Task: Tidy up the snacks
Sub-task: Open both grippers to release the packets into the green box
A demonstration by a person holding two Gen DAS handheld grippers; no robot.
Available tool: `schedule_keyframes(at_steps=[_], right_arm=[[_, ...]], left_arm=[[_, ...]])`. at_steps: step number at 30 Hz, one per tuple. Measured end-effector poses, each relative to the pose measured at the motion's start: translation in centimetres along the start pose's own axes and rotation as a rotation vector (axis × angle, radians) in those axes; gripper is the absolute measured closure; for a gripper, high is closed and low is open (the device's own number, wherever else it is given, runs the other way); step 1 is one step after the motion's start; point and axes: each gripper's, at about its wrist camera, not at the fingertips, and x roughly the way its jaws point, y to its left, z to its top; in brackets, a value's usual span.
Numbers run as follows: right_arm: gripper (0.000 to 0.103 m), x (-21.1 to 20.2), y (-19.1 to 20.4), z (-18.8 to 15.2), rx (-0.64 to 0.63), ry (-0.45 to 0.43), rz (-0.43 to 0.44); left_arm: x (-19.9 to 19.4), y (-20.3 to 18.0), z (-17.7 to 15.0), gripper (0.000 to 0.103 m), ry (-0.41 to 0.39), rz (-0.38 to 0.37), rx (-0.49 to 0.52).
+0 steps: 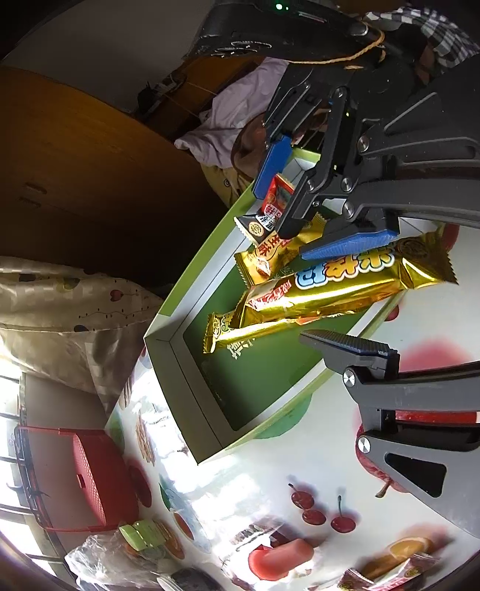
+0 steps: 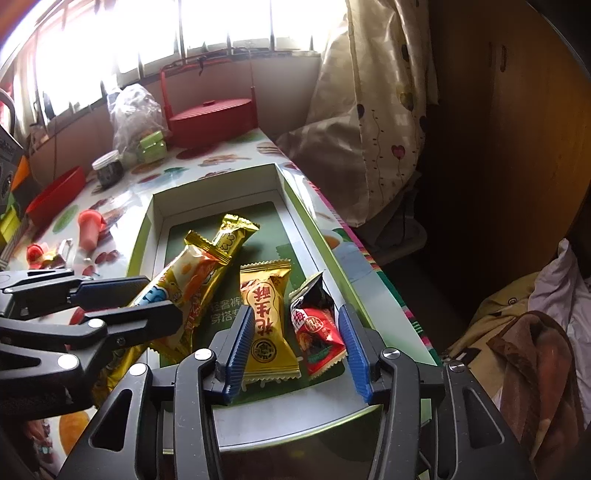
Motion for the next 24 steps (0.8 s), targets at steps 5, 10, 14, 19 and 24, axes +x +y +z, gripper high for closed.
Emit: schedule_keyframes(at_steps=[5, 10, 14, 19, 24], right_arm=[[0.055, -0.4, 0.0, -0.2, 0.002, -0.004, -0.015], [0.054, -1.0, -0.1, -0.3, 0.007, -0.009, -0.03], [0.052, -1.6, 0.1, -0.3, 0.005, -0.018, -0.044], [0.05, -2.0, 0.4, -0.3, 0.01, -0.022, -0.048], [0.05, -2.5, 1.0, -0.2, 0.017, -0.032, -0.04]], left_arm=[[-0.7, -0.3, -0.1, 0.062, -0.014, -0.011, 0.005], [-1.6, -0.4, -0.3, 0.062, -0.035, -0.01, 0.005], [-2.4, -0.7, -0.6, 0.062, -0.049, -0.003, 0.01], [-3.4, -0.6, -1.0, 0.062, -0.066, 0.024, 0.009], [-4.5, 0.0, -1.6, 0.062, -0.081, 0.064, -0.001]])
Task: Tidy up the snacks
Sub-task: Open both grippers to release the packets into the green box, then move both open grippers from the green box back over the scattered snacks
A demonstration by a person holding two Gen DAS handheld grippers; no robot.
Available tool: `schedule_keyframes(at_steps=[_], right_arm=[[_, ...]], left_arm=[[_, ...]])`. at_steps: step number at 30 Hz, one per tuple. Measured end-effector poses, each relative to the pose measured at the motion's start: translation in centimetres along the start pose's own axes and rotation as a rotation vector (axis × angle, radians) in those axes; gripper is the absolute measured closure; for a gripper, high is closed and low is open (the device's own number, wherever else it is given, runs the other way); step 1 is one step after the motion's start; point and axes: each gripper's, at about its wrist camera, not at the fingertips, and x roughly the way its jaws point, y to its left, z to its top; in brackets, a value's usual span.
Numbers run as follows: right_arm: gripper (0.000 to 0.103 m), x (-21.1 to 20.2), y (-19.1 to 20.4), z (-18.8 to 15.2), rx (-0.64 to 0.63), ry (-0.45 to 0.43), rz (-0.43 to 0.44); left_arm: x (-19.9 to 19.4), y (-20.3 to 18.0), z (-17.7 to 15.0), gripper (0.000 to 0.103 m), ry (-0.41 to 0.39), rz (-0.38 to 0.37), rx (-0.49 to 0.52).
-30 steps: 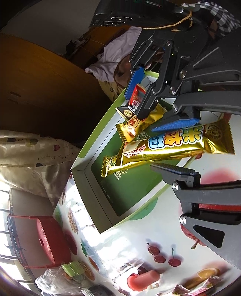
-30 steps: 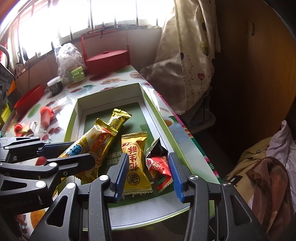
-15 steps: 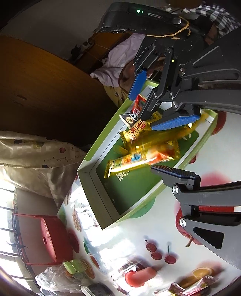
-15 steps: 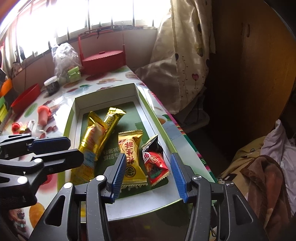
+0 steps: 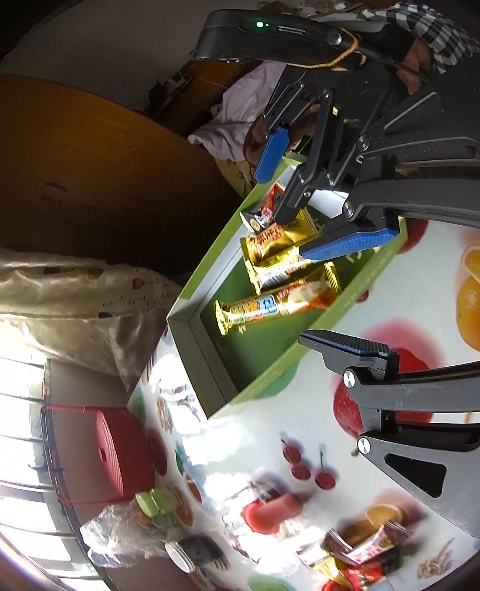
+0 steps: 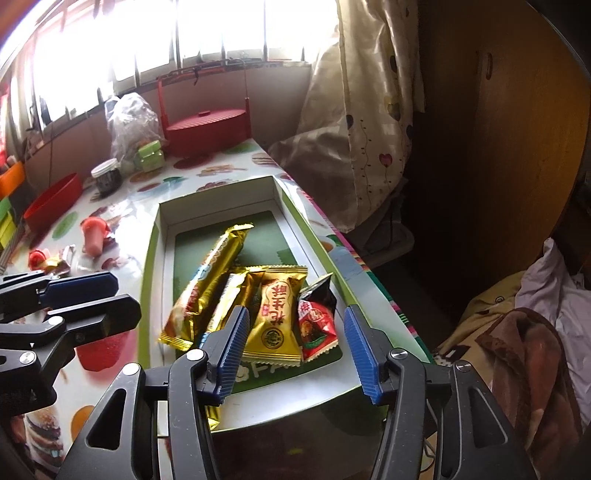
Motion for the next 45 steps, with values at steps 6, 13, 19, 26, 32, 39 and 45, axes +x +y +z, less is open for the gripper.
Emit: schedule_keyframes(at_steps=[6, 13, 19, 26, 32, 39, 45], right_arm=[[0.049, -0.5, 0.9, 0.3, 0.013, -0.014, 0.018], [0.049, -0.8, 2.4, 0.6, 0.015, -0.027, 0.058], [0.049, -0.9, 4.6, 1.2, -0.014, -0.046, 0.113], [0.049, -0.2, 7.4, 1.7, -0.06, -0.038, 0.156], [0.049, 0.4, 9.2, 2.1, -0.094, -0.03, 0.183], [0.049, 1.0, 10.9, 2.4, -0.119, -0.02, 0.208], [0.049, 1.5, 11.9, 2.5, -0.136, -0.009, 0.227]], left_arm=[[-1.2, 1.1, -0.5, 0.062, -0.013, 0.056, -0.017], [-2.5, 2.5, -1.2, 0.062, -0.03, 0.115, -0.039], [-3.6, 4.1, -1.8, 0.062, -0.043, 0.16, -0.071], [-4.1, 6.1, -2.4, 0.062, -0.039, 0.198, -0.108], [-4.5, 7.7, -2.8, 0.062, -0.039, 0.217, -0.137], [-4.8, 8.8, -3.2, 0.062, -0.037, 0.239, -0.161], [-5.1, 9.8, -3.7, 0.062, -0.036, 0.254, -0.179]])
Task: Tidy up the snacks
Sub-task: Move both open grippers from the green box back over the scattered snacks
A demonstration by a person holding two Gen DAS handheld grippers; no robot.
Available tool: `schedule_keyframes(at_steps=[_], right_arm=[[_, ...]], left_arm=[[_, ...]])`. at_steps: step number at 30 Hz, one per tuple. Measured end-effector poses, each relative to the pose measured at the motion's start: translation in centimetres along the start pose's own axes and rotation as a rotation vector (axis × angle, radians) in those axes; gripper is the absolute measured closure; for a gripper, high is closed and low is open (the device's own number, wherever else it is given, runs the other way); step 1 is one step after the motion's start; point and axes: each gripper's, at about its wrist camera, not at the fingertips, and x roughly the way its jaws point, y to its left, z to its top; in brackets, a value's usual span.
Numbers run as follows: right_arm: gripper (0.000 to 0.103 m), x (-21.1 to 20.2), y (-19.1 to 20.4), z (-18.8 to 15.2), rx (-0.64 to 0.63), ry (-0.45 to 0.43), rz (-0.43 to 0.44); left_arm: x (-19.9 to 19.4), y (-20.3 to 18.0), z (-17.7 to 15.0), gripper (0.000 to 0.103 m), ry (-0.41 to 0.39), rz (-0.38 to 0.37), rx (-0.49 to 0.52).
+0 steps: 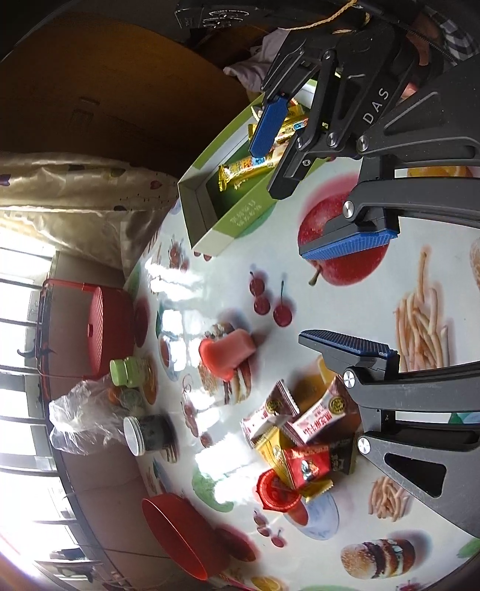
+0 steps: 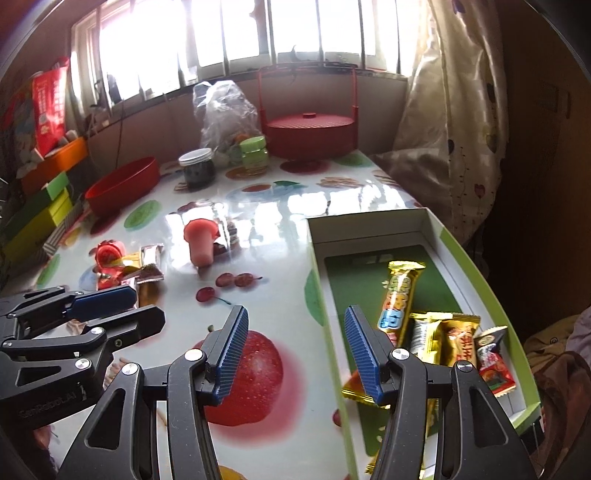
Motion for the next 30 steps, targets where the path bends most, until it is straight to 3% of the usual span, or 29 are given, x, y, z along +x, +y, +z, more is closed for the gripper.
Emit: schedule_keyframes(at_steps=[14, 30], right_arm=[[0.049, 1.9, 3.0, 0.5, -0.044, 0.024, 0.07], [0.049, 5.3, 8.8, 1.5, -0.13, 0.078, 0.207]], left_arm=[[-0.6, 4.2, -0.6, 0.062, -0.012, 0.041, -0.076], [-1.8, 10.5, -2.1, 0.062, -0.029, 0.12, -0.191]])
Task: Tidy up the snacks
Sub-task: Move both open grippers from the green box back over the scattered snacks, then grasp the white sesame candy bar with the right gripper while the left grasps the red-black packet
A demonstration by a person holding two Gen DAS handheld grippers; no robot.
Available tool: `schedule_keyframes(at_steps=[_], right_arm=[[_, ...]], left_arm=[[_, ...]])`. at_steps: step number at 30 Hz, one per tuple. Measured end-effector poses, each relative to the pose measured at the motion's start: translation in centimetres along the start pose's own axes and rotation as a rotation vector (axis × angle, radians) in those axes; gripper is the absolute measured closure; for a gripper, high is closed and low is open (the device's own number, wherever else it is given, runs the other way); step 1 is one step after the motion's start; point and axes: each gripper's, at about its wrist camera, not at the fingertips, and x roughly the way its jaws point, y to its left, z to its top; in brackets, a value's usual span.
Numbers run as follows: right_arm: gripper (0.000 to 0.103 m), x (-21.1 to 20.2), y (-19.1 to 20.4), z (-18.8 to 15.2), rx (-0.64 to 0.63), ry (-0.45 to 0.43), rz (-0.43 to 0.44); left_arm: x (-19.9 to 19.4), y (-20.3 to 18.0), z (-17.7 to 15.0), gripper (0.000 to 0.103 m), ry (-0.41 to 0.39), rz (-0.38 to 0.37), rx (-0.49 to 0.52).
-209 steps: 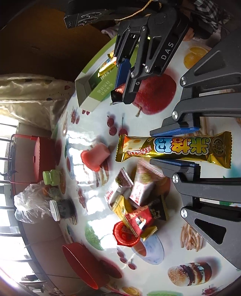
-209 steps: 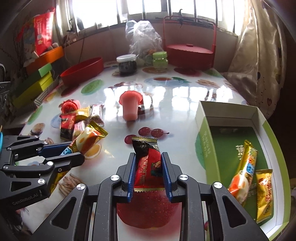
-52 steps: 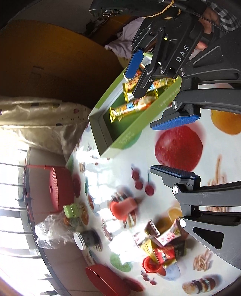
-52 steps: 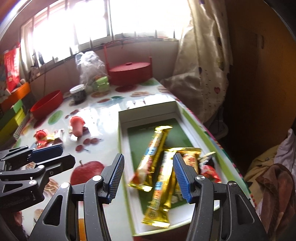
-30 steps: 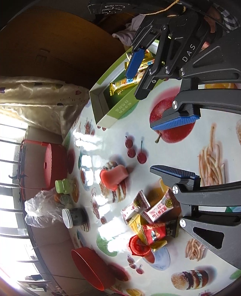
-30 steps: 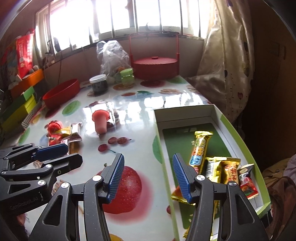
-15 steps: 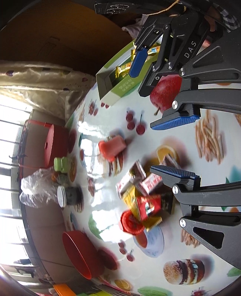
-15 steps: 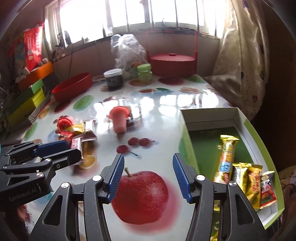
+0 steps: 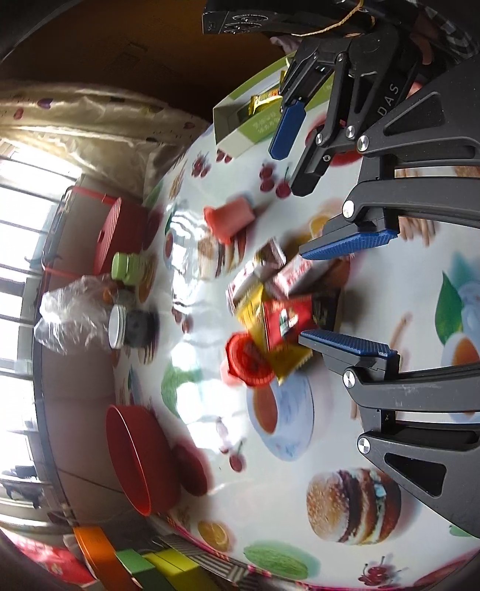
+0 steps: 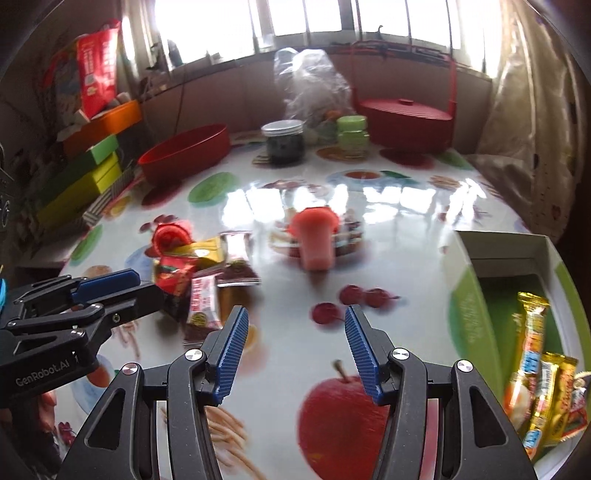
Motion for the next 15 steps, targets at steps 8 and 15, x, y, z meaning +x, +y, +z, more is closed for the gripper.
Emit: schedule_keyframes(at_steps=[8, 15], right_arm=[[0.049, 2.2, 2.7, 0.3, -0.03, 0.048, 0.088], [0.048, 3.7, 4.4, 0.6, -0.073, 0.077, 0.102]], left_arm=[[0.0, 2.3, -0.4, 0.062, 0.005, 0.012, -0.052], [0.0, 3.3, -0.6, 0.062, 0.006, 0.011, -0.073]])
